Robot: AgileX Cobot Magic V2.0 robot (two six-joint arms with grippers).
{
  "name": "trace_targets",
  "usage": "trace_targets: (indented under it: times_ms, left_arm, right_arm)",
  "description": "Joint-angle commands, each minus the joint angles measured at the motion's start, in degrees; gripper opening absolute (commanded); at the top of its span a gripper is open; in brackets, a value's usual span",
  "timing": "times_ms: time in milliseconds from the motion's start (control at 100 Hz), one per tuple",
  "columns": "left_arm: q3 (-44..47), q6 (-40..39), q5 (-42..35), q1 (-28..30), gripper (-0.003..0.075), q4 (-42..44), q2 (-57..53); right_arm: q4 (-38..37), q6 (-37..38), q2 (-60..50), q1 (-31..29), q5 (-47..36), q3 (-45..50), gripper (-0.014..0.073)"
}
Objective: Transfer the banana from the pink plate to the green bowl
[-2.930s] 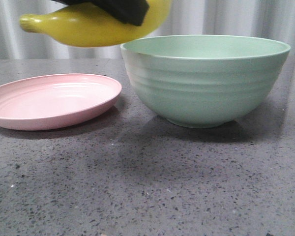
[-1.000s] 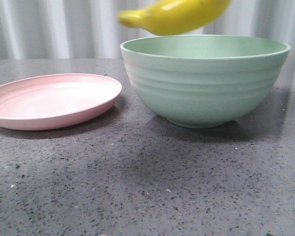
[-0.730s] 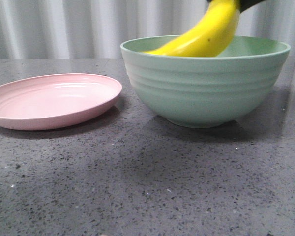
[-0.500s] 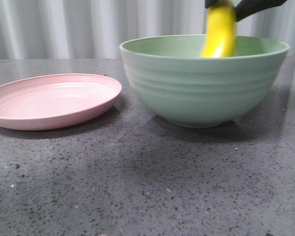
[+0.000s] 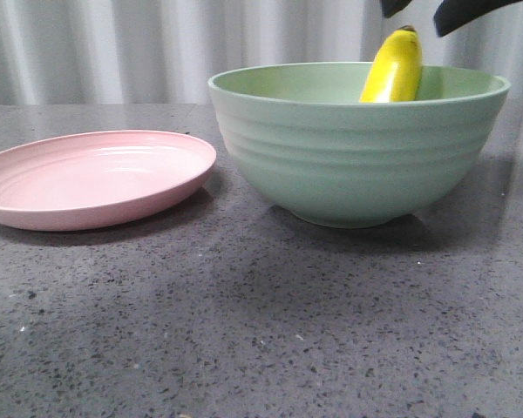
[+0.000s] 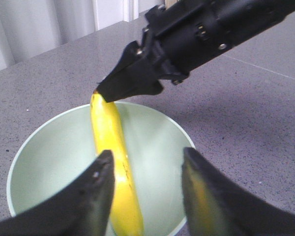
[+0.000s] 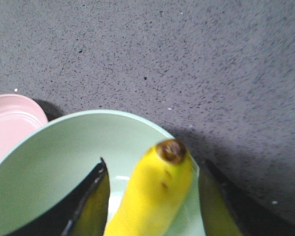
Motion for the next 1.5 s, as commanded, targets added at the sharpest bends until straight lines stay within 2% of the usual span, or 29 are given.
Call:
trace_targets:
  times_ms: [0,80,180,260,530,770,860,990,1290,1490]
  left_arm:
    - [-1.99,0.03,-4.69,-0.21,0.0128,-0.79,-1.51]
    - [-1.99,0.03,-4.69,-0.21,-0.0023,-0.79,-1.51]
    - [-1.99,0.03,-4.46,-0.21,-0.0020,-0.79,-1.61]
    - [-1.28,0.03,-4.60,-0.21,-0.0020,-0.79,-2.19]
    - [7.88,0.03,-9.36,-0.21,-0.0020,-0.79,-10.96]
    - [22.25,0.03,-17.91,-0.21,-0.0020,-0.79,-24.79]
    - [27.89,0.03,-19.93,-0.21,-0.0020,-0.79,-30.57]
    - [35.08,0.03,-21.65,-0.21,-0.0020,-0.79,-38.66]
    - [45.87,0.03,-21.69,-0.21,-0.0020,-0.79,-52.51]
    - [49.09,0.03,-21.79,-0.21,-0.0020,-0.79,-54.04]
  right_arm:
    - [-2.33,-0.92,-4.50,-0.28,-0.84,-2.14,0.0261]
    - [-2.47,-0.92,-6.91,-0.28,0.87,-2.14,0.0150]
    - [-2.47,-2.63,-10.00,-0.28,1.51,-2.14,0.0006]
    - [-2.47,-2.63,-12.99,-0.28,1.64,-1.58,-0.0069]
    - [-2.74,-2.88,-25.07,-0.18,-4.96,9.72,-0.0071]
    - [-2.74,-4.60,-40.04,0.29,-13.23,24.44,-0.0071]
    - [-2.74,-8.30,-45.83,0.29,-16.77,30.02,-0.0071]
    - [-2.74,-8.42,-54.42,0.29,-20.56,37.34,-0.0071]
    - [-2.74,-8.42,-68.36,0.29,-18.93,45.02,-0.0071]
    - [-2.74,-8.42,-69.77,0.29,-18.30,45.12,-0.0071]
